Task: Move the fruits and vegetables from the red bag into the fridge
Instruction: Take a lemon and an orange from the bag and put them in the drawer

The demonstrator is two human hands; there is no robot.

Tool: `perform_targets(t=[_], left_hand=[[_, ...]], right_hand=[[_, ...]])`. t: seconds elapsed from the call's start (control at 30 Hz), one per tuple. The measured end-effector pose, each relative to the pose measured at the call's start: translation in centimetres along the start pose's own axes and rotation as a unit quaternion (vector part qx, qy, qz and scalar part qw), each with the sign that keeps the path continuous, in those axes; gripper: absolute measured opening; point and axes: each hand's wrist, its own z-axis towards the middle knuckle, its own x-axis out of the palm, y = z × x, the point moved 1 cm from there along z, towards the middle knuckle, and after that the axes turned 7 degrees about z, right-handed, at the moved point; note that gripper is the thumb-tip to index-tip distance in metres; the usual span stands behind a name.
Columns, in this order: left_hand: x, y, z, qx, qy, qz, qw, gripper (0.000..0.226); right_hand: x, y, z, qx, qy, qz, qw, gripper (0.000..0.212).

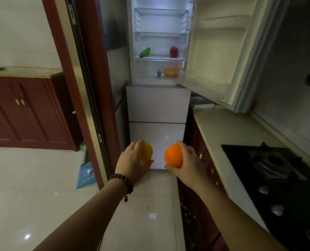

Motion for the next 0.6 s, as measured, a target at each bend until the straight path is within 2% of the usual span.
perform_targets(t=[0.33, 0.6], left_hand=[[2.8, 0.4, 14.8, -0.013, -0.019, 0.018, 1.000, 0.072], [5.8, 3.2, 25.7, 0.002, -0.036, 0.014, 0.999, 0.072]], right_hand=[[-0.8, -2.9, 16.6, -0.035, 0.018, -0.007, 0.999, 0.089], [0.5, -4.9, 28.1, -0.038, 0.016, 0.000, 0.999, 0.089]])
